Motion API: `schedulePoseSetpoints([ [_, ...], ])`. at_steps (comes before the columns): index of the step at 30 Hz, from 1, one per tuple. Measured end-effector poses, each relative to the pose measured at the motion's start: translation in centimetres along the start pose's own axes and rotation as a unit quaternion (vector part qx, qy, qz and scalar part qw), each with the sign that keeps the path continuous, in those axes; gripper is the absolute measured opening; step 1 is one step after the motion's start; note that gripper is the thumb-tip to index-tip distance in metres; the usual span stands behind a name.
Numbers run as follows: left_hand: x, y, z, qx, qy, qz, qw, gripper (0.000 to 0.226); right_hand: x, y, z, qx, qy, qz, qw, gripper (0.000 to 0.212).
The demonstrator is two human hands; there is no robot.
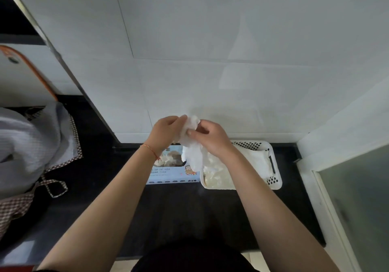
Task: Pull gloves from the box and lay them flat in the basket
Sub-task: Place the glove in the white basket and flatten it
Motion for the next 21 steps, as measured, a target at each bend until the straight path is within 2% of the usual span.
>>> schedulePoseSetpoints([
  [3,0.2,-0.8,-0.9,0.003,0.089,-0.051,0.995,0.051,-1.0,0.8,0.0,0.009,-0.025,0.021,0.999,0.025],
  [5,0.6,-0.8,-1.4,0.014,0.117,-0.029,0.993,0.04,-1.7,0.9,0.2,0.013,-0.052,0.025,0.998,0.037],
  [8,0.4,-0.4,-1.2,0.002,0.061,-0.019,0.998,0.012,-2.3,0.7,0.5,0.035,-0.074,0.059,0.995,0.047],
  [11,-0.7,-0.2,-0.8,-0.028,-0.018,-0.061,0.998,0.015,-3.1,0.1,0.5,0.059,-0.095,0.087,0.99,0.031],
  [14,-1.6,-0.6,-0.5,0.014,-0.053,-0.043,0.998,0.015,-4.0,0.1,0.6,0.053,-0.127,0.085,0.987,0.022],
  [16,-1.8,-1.2,-0.6,0.071,-0.013,0.034,0.997,0.007,-4.6,0.0,0.7,0.062,-0.145,0.092,0.983,0.02],
  [19,-0.7,-1.1,-1.4,0.086,0.134,0.173,0.972,0.014,-5.0,0.9,0.8,0.05,-0.147,0.082,0.984,0.017],
  [20,-0.5,-1.2,-1.5,0.08,0.138,0.175,0.972,0.013,-5.1,1.3,0.7,0.035,-0.138,0.065,0.988,0.018],
  [21,-0.5,-1.7,-1.5,0.084,0.106,0.156,0.979,0.008,-5.0,1.8,0.6,0.016,-0.123,0.039,0.991,0.021],
])
Point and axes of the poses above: each hand's wrist, its own z-axis towards the middle knuckle, its own x-axis out of the palm, y = z × x, the point moved 6 cm from there along z, towards the middle knuckle, and after that the axes turned 15 degrees about -y, right-handed, at the moved point
